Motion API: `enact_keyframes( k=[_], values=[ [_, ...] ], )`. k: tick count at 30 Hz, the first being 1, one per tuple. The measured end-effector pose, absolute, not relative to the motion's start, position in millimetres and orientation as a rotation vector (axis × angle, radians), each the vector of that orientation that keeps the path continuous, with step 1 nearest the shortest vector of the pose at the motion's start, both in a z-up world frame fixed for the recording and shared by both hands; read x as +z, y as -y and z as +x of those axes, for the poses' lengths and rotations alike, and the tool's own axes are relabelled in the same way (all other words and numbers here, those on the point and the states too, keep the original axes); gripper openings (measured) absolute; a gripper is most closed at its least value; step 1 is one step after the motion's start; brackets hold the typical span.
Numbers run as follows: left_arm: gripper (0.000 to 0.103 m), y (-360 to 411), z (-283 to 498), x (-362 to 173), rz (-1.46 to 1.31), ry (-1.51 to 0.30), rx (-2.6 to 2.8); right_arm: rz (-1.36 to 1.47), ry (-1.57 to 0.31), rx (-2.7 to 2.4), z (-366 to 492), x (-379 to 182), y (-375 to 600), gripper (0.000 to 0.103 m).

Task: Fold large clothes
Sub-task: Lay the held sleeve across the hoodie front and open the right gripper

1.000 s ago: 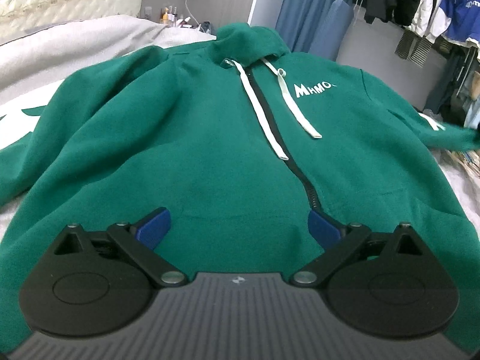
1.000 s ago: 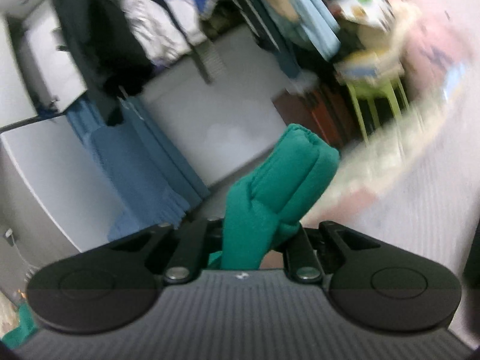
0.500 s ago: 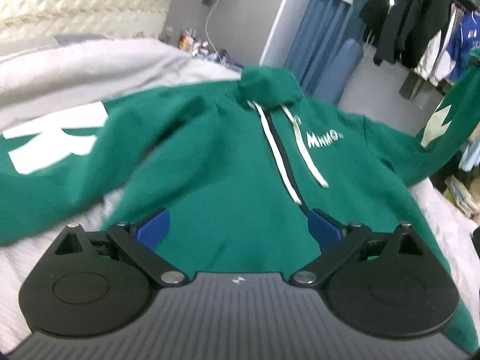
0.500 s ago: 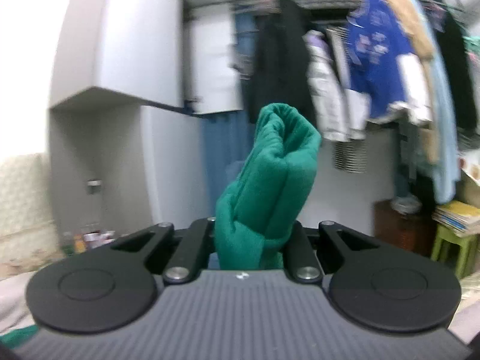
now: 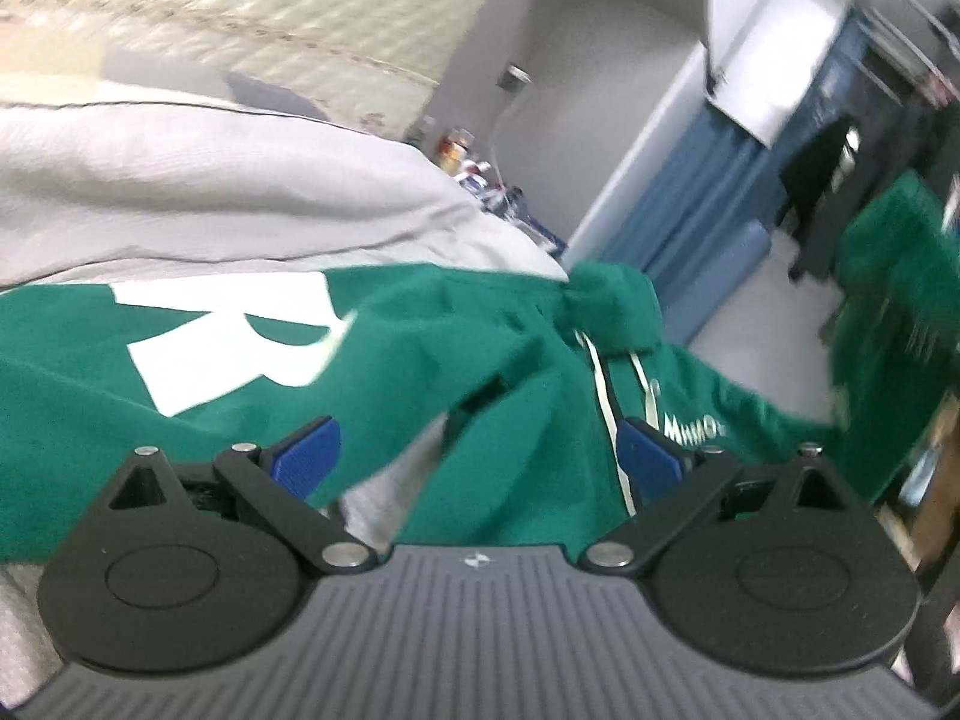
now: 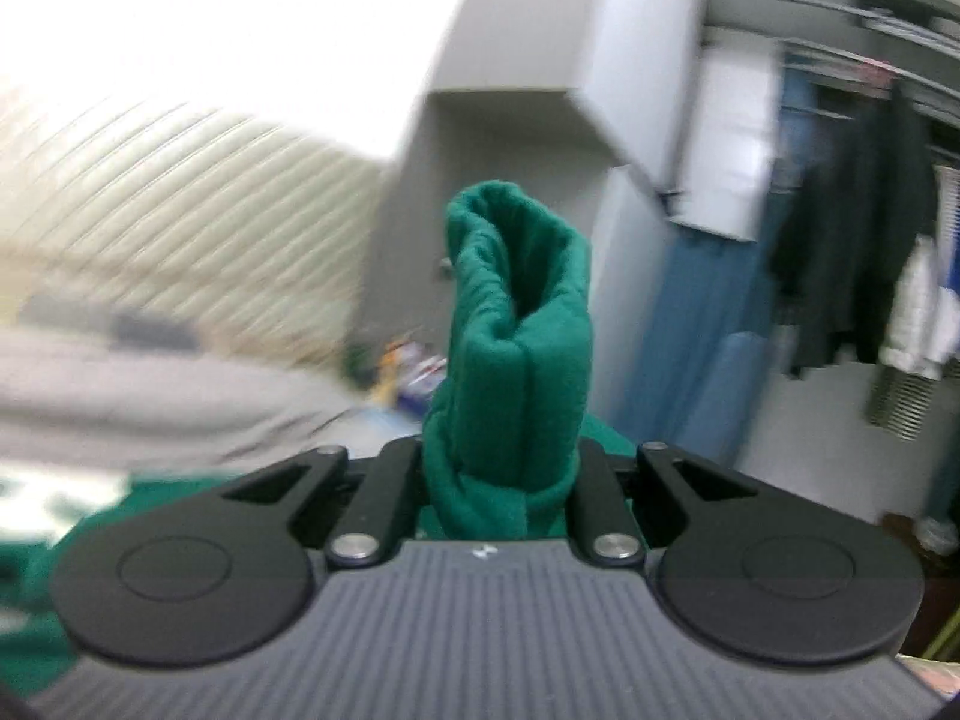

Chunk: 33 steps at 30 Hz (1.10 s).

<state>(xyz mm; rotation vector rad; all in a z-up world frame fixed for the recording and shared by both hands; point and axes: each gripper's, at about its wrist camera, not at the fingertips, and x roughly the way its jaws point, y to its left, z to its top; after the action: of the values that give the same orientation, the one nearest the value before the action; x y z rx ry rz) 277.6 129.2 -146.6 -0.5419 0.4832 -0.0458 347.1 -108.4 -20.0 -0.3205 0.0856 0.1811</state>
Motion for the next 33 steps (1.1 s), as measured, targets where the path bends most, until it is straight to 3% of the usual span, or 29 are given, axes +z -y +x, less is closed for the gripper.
enact_keyframes(
  k=[8,15,17,19,21,30,33],
  values=[
    [0.100,-172,272,-144,-0.682,-0.417,0.012,-0.535,-0.274,0.511,296,-132,21,0.014],
    [0.100,-170,276,-149,-0.679,-0.426,-0.023,-0.490,-0.467,0.590,296,-157,18,0.017],
    [0.100,-162,278,-148,-0.646,-0.426,-0.052,-0.437,-0.516,0.596,297,-150,23,0.026],
    [0.100,-155,278,-146,-0.611,-0.423,-0.083,-0.395,-0.568,0.614,291,-149,27,0.054],
    [0.100,-148,277,-145,-0.585,-0.420,-0.120,-0.352,-0.601,0.630,278,-143,42,0.066],
    [0.099,-108,267,-144,-0.457,-0.452,-0.247,-0.239,-0.662,0.589,238,-126,105,0.067],
    [0.094,-92,263,-148,-0.418,-0.478,-0.282,-0.160,-0.656,0.528,239,-125,126,0.066]
  ],
)
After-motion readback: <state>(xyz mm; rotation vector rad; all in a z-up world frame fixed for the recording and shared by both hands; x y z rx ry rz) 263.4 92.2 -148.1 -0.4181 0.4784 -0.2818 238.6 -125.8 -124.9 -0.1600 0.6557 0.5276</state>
